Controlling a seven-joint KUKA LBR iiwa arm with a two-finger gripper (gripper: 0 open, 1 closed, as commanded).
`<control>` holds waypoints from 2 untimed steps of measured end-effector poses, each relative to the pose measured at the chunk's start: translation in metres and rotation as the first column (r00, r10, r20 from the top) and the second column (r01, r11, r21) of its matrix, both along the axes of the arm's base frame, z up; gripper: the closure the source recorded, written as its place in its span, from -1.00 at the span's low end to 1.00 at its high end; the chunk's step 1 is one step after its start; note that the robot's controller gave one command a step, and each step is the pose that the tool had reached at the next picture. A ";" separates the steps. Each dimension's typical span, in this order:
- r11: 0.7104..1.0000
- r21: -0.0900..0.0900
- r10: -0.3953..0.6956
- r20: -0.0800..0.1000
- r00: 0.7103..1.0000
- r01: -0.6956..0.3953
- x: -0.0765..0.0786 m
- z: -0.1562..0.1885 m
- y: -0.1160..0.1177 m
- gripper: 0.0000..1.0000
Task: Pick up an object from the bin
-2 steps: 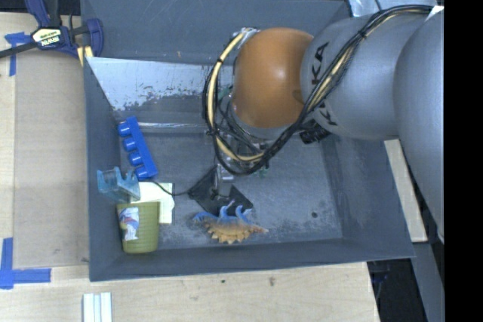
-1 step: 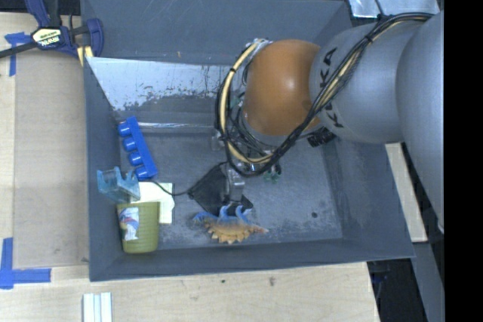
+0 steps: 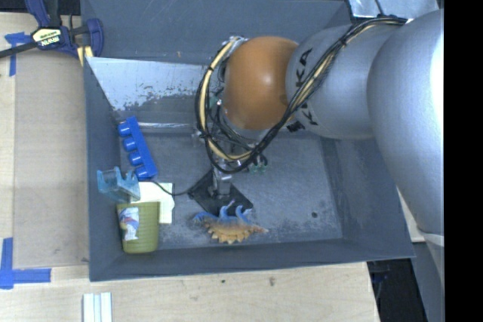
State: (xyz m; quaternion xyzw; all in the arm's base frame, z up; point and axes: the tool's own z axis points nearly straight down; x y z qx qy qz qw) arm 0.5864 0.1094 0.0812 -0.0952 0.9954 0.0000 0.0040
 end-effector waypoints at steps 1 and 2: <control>0.986 0.000 0.164 -0.001 0.986 -0.164 0.000 -0.004 0.016 1.00; 0.969 -0.001 0.246 -0.002 0.969 -0.246 -0.008 0.002 0.005 1.00</control>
Offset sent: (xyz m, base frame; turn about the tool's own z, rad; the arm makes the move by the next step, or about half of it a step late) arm 0.0000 0.0000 0.0000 0.0000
